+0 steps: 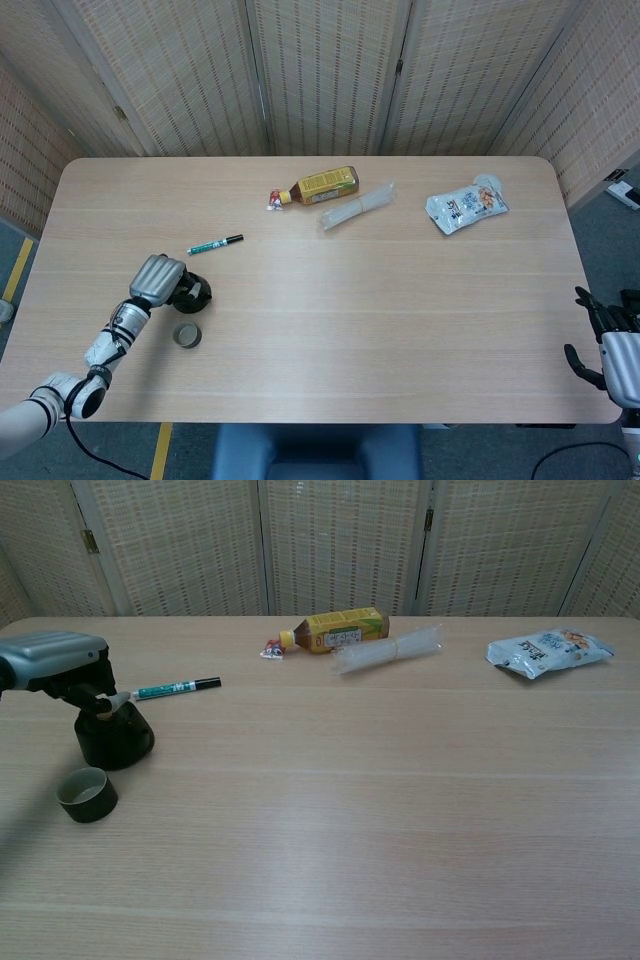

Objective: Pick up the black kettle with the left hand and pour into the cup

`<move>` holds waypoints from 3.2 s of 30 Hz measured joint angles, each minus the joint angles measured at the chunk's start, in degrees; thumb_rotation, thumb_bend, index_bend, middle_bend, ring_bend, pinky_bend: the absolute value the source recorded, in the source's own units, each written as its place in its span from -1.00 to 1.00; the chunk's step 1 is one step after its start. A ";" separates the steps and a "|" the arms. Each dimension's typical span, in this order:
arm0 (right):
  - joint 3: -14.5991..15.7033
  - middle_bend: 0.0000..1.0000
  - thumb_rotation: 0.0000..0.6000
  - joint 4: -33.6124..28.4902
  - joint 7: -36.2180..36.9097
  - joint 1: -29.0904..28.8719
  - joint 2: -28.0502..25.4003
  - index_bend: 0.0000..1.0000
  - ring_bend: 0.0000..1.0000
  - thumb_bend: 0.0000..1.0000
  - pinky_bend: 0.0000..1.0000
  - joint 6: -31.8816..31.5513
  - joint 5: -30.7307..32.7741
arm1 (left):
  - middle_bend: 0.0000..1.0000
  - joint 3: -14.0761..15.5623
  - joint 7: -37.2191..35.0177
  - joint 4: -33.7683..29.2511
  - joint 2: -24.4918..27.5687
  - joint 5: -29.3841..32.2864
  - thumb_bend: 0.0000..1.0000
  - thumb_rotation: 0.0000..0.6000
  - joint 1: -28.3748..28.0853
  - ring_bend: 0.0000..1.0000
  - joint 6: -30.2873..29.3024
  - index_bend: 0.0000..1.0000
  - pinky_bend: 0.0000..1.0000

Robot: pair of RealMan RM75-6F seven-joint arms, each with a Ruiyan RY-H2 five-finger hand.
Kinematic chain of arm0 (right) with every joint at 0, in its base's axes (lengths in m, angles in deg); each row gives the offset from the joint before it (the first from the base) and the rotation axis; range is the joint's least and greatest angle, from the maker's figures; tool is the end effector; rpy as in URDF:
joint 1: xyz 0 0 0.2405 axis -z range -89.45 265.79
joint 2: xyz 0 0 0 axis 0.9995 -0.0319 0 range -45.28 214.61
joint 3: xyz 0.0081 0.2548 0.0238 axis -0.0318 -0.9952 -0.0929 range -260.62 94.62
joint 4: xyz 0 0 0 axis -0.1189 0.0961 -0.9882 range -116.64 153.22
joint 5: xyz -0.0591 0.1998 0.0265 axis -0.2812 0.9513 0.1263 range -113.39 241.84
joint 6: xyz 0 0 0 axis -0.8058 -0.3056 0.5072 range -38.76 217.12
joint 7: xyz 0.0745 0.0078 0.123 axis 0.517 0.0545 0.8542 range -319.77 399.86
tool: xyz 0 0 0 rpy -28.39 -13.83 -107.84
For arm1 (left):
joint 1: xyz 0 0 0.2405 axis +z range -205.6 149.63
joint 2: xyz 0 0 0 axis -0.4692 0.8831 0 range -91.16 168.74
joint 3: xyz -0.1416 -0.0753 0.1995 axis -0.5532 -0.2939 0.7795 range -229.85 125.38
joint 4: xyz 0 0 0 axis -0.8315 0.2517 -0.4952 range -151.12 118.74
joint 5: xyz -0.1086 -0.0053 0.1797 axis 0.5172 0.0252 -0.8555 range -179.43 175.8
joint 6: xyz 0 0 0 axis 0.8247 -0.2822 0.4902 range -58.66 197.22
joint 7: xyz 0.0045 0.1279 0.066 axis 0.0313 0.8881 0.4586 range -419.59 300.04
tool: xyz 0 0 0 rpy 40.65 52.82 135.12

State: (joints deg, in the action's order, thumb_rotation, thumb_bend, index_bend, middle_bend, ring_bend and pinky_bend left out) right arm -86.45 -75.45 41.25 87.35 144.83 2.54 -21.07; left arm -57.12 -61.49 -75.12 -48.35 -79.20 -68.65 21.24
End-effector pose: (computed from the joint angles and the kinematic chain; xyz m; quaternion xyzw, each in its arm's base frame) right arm -0.3220 -0.1608 0.1847 0.5737 -0.3914 0.3721 0.6158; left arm -0.2562 0.3854 0.0220 -0.7597 -0.3508 -0.2904 0.4642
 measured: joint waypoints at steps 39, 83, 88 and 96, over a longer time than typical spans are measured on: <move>-1.45 -0.47 1.00 -0.27 -0.61 -0.81 -1.24 -0.87 -0.44 -0.22 -0.62 -0.05 0.74 | 1.00 -0.27 3.49 -15.81 9.29 -1.27 0.10 0.55 1.67 0.85 -5.31 1.00 0.06; -1.82 -0.47 1.00 -2.49 -2.31 -2.82 -2.13 -0.87 -0.44 -0.22 -0.62 1.55 1.06 | 1.00 5.42 11.47 -16.11 12.14 -6.74 0.11 0.55 11.37 0.85 -15.99 1.00 0.05; -1.68 -0.47 1.00 -2.43 -2.25 -2.68 -2.04 -0.87 -0.44 -0.22 -0.62 1.38 1.06 | 1.00 5.53 14.42 -16.09 11.53 -7.21 0.11 0.57 11.98 0.85 -17.15 1.00 0.05; -1.56 -0.47 1.00 -2.44 -2.22 -2.51 -2.09 -0.87 -0.44 -0.22 -0.62 1.20 1.08 | 1.00 5.47 21.06 -16.28 10.18 -7.51 0.11 0.56 13.06 0.85 -19.07 1.00 0.04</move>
State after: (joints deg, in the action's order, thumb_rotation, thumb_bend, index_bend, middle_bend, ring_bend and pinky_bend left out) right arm -88.01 -77.89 39.03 84.84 142.74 3.74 -19.99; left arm -51.66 -40.43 -91.40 -38.17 -86.70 -55.58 2.17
